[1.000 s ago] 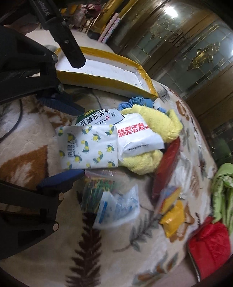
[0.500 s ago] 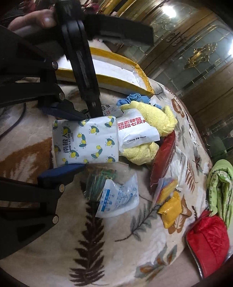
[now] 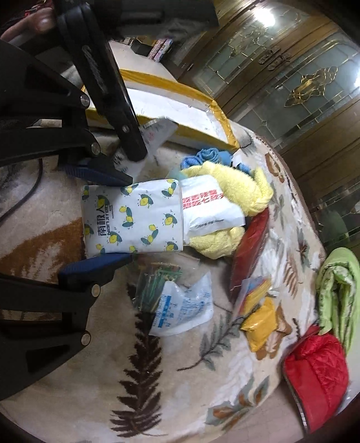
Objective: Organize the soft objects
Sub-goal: 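Grasp the yellow-patterned white box with the right gripper while the left grasps the green packet, then carry both items over the yellow-rimmed tray and open both grippers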
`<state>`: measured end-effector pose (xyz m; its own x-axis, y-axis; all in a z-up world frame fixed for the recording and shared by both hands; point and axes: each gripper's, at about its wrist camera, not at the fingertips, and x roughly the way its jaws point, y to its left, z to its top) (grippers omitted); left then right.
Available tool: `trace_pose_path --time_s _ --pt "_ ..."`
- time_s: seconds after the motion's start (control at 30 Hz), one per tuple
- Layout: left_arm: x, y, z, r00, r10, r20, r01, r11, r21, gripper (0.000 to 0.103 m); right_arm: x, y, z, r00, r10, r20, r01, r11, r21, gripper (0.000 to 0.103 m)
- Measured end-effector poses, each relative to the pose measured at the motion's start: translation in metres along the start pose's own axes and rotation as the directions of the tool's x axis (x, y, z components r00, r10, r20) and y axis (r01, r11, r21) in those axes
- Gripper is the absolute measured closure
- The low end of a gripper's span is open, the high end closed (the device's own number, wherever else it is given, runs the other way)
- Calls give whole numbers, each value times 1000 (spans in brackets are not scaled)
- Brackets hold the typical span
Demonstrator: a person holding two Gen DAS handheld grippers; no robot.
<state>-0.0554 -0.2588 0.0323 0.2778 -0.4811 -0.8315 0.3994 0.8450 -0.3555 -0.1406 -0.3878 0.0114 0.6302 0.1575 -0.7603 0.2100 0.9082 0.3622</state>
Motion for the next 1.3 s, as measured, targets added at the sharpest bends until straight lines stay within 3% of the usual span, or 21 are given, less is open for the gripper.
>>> trace_pose_path --time_s 0.17,0.3,0.53,0.6,0.73,0.87,1.07,1.3 --pt "-46 7 -4 998 -21 62 22 999 -23 80 -16 20 4 998 50 39 -49 998 -38 55" --pt "-89 26 -12 993 8 121 -2 999 -49 80 -22 53 5 990 131 51 -126 987 -98 55" --pt "-122 81 -31 982 124 143 -108 987 -118 80 6 122 -1 976 217 -27 -218 958 -188 55" --pt "-124 98 -34 971 185 148 -163 975 -149 80 21 141 -3 968 241 -68 -250 947 -202 55" --pt "-121 128 -36 964 229 135 -201 960 -195 80 59 170 -13 973 198 -121 -222 946 -237 55" --pt "-104 152 -40 971 226 82 -202 952 -231 80 96 180 -31 968 131 -216 -187 946 -265 55" --pt "-82 141 -38 966 257 13 -251 954 -162 80 91 167 -26 983 -2 -183 -63 935 -348 55" --pt "-52 133 -34 946 317 -62 -322 942 -91 80 94 151 -17 985 9 -174 -67 941 -331 55"
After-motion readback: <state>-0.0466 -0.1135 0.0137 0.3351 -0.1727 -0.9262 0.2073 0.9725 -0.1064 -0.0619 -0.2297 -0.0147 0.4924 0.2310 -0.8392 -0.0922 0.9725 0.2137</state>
